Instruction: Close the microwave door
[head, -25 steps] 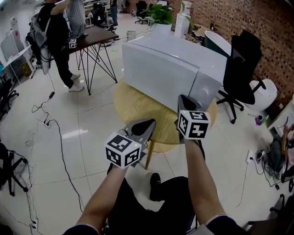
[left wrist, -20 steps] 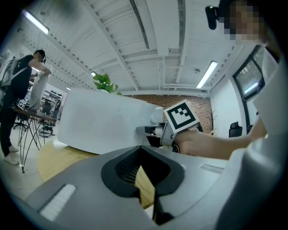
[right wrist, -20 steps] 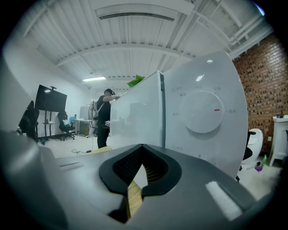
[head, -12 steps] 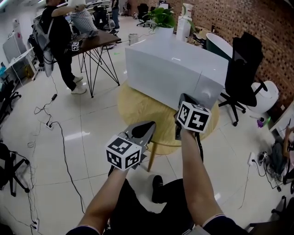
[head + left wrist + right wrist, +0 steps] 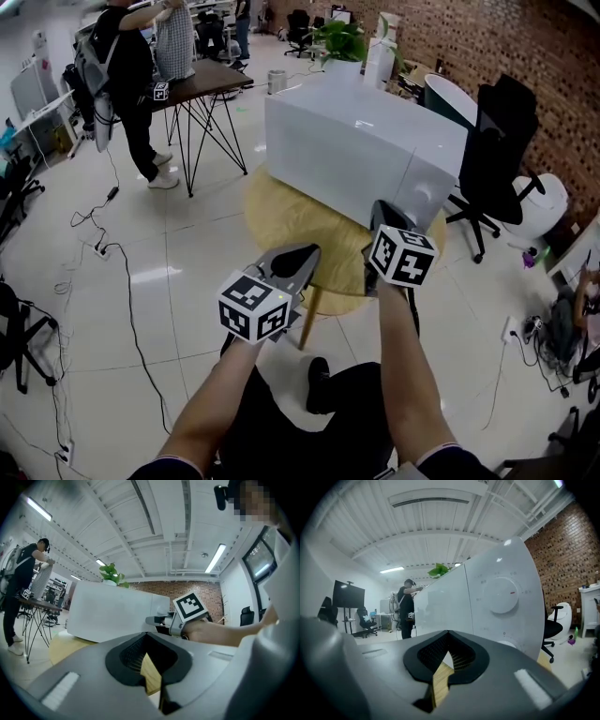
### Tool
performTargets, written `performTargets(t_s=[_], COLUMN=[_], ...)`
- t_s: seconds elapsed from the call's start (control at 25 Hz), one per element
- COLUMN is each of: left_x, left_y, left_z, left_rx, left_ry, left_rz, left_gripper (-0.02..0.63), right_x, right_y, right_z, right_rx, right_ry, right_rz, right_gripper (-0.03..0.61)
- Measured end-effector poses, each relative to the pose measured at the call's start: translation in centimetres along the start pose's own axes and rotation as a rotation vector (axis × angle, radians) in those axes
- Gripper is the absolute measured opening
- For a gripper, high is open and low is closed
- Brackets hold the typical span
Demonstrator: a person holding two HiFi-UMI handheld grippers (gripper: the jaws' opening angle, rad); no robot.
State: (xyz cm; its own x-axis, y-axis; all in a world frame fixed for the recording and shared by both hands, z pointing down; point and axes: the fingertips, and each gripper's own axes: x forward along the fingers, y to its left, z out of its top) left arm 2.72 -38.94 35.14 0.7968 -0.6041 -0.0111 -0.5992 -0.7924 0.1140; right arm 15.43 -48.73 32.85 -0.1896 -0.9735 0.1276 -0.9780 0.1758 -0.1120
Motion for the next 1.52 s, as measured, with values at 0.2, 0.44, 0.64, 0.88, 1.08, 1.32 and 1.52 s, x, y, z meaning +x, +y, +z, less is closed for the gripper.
performTargets(t_s=[0.2, 0.44, 0.64, 0.88, 1.08, 1.32, 1.52], left_x=[-0.5, -1.2, -1.5, -1.8, -2.0, -2.0, -1.9], left_y=[-1.0, -3.0, -4.5, -5.6, -5.8, -5.9, -6.1], left_z=[1.2, 2.4, 3.3, 4.0, 3.5, 3.5, 3.3], left_rx=[0.020, 0.049, 0.074, 0.102, 0.107, 0.110, 0.107], left_ry=[-0.012, -0.022, -0.028, -0.030, -0.016, -0.012, -0.006], left_rz=[-0.005, -0.019, -0.034, -0.038, -0.038, -0.041, -0.047], left_gripper=[0.003, 0.003, 0.003, 0.003, 0.003, 0.003, 0.003], right_x=[-2.6, -6.9, -10.4, -13.0, -13.4, -13.4, -13.4], right_y=[1.9, 4.6, 7.1, 9.1, 9.8, 9.5, 9.3], right_z=[-0.2, 0.3, 1.2, 1.2, 0.3, 0.2, 0.3], right_rx=[-0.044, -0.096, -0.141, -0.175, -0.184, -0.174, -0.184], right_ry=[-0.012, -0.069, -0.133, -0.160, -0.145, -0.146, -0.144], right_rz=[0.067, 0.191, 0.302, 0.404, 0.439, 0.429, 0.418], right_gripper=[0.000, 0.000, 0.002, 0.002, 0.002, 0.001, 0.000])
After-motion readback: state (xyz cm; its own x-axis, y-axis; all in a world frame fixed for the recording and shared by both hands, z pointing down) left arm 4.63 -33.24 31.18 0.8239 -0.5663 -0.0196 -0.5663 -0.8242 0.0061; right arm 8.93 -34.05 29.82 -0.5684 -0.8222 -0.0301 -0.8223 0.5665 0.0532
